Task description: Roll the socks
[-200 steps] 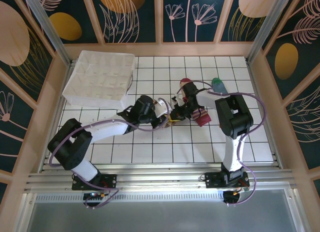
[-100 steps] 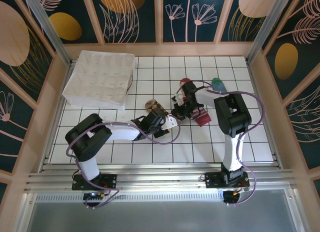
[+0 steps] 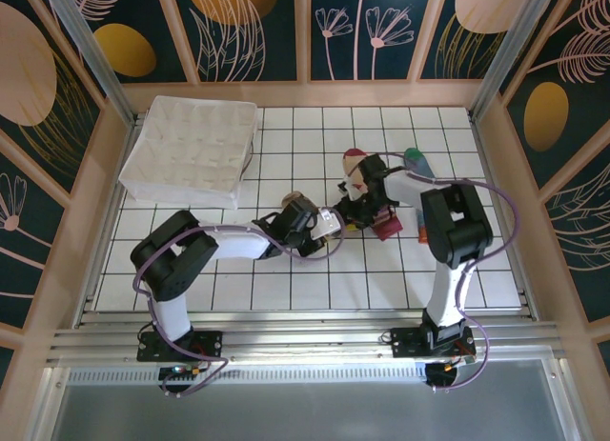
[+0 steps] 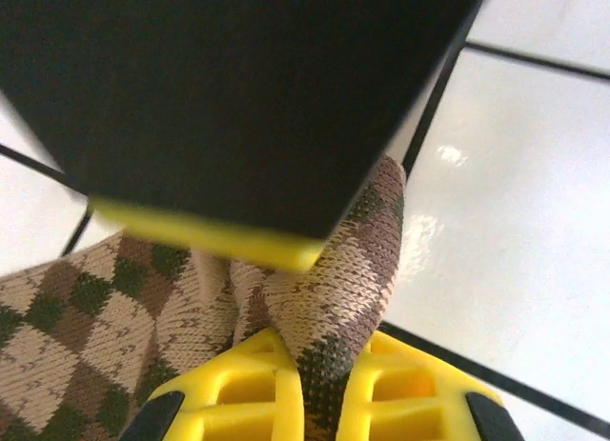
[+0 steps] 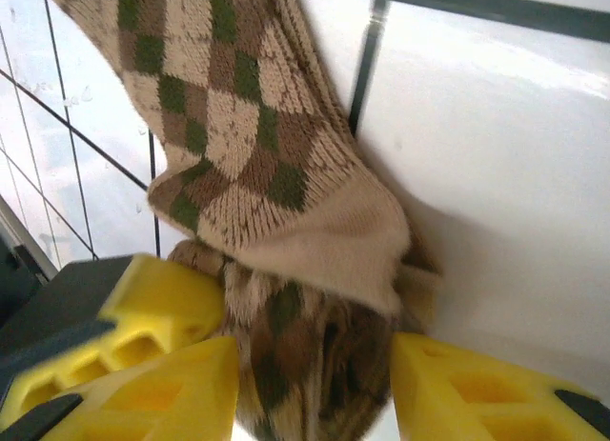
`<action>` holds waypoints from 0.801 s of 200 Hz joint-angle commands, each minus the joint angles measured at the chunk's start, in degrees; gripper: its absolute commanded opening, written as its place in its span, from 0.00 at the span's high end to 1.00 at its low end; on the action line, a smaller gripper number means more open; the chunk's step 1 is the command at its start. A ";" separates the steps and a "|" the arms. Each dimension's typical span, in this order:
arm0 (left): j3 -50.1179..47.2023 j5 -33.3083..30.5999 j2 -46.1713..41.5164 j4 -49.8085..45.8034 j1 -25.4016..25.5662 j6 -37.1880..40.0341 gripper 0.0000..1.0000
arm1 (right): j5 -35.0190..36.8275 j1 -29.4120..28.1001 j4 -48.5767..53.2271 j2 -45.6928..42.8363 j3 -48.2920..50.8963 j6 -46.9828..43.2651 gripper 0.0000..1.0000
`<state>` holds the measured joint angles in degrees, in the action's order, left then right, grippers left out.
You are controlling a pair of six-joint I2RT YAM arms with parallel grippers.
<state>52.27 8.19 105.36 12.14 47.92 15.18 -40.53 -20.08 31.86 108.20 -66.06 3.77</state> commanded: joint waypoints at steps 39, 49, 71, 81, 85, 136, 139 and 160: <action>-0.50 28.83 2.40 0.40 -8.93 -18.59 1.00 | -2.85 2.39 -10.46 -9.55 5.72 1.72 0.53; 0.15 31.95 4.41 0.42 -10.17 -20.81 1.00 | -3.14 1.64 -11.76 -9.17 6.05 1.94 0.53; -0.04 35.34 6.84 2.15 -11.68 -23.83 1.00 | -3.30 -0.11 -13.34 -7.41 5.97 1.86 0.53; -0.34 35.96 7.45 2.73 -12.12 -24.59 1.00 | -2.90 -0.88 -13.95 -6.45 5.91 1.81 0.53; -0.38 36.21 7.68 2.99 -12.22 -24.94 1.00 | -2.78 -1.08 -14.13 -6.18 5.94 1.81 0.53; -0.79 39.26 11.07 4.52 -14.49 -29.48 1.00 | -1.42 -2.72 -15.31 -1.56 5.27 0.86 0.54; -0.66 39.20 11.27 4.39 -14.52 -29.62 1.00 | -1.33 -2.85 -15.19 -1.32 5.18 0.66 0.54; -0.10 39.27 12.15 3.62 -14.79 -30.71 1.00 | -1.21 -3.37 -14.33 -0.21 4.81 -0.37 0.55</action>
<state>52.62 47.40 113.91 20.78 33.17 -12.64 -42.22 -22.48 17.69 106.50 -60.97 4.86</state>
